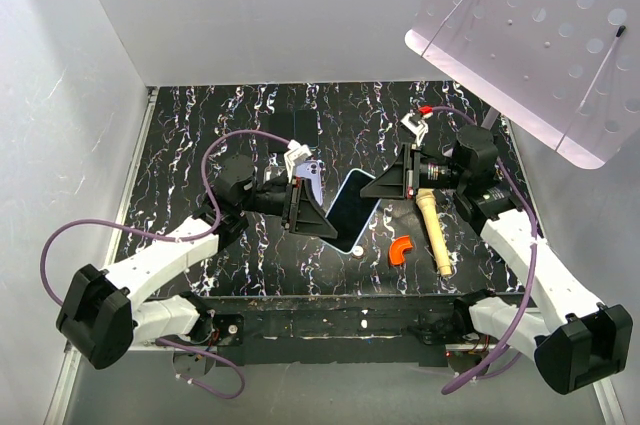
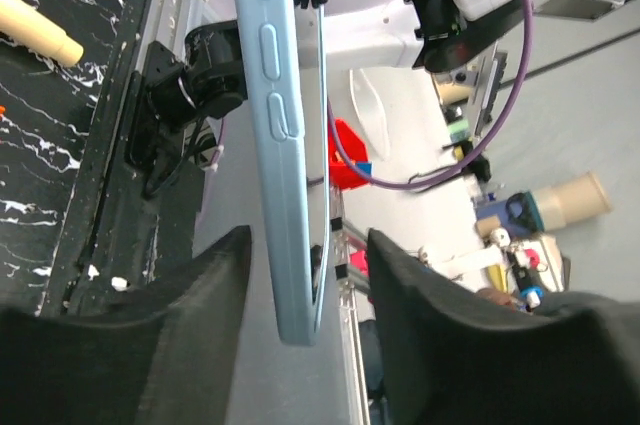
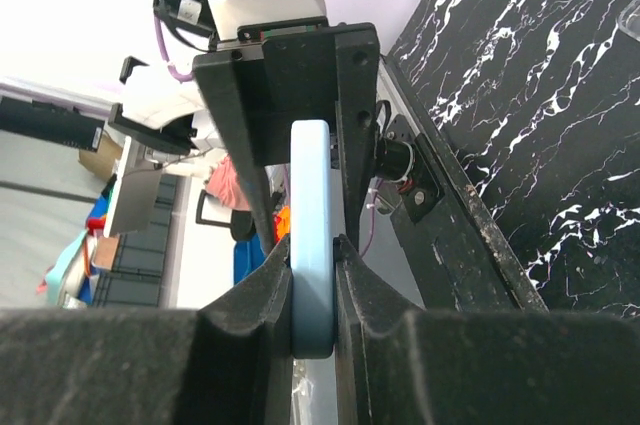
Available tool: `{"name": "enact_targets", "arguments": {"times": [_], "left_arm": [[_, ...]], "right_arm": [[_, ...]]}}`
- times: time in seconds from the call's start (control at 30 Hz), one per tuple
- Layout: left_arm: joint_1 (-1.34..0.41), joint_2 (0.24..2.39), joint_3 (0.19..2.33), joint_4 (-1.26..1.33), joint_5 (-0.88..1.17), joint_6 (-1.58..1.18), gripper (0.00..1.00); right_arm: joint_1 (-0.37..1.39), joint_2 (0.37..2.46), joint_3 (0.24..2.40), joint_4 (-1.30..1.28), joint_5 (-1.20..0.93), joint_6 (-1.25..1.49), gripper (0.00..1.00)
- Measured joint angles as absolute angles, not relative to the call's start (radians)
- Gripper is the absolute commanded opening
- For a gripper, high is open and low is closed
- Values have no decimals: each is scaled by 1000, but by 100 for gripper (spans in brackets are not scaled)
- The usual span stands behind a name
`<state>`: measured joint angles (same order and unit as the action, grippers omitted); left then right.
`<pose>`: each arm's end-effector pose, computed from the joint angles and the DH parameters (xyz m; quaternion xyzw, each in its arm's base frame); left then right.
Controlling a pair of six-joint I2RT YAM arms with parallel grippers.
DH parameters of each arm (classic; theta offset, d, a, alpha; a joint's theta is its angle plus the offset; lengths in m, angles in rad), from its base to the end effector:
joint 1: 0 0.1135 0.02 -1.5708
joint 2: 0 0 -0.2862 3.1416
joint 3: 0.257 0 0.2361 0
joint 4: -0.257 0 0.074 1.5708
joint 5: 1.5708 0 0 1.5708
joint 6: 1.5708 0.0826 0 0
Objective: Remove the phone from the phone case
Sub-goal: Adjust the phone.
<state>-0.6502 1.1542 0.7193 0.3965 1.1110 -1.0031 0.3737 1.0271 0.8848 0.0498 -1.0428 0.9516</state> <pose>0.1519 -0.2085 0.3292 0.2525 0.6669 -0.6908 0.1195 0.1803 0.1473 0.3748 -0.1390 0.7099 0.6496 0.2341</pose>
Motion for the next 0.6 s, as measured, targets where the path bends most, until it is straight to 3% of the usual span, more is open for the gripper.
{"name": "enact_targets", "arguments": {"times": [0.1, 0.6], "left_arm": [[-650, 1137, 721, 381, 1076, -995, 54], [-625, 1035, 684, 412, 1030, -1047, 23]], "right_arm": [[368, 1019, 866, 80, -1017, 999, 1], [326, 1016, 852, 242, -1048, 1144, 1]]}}
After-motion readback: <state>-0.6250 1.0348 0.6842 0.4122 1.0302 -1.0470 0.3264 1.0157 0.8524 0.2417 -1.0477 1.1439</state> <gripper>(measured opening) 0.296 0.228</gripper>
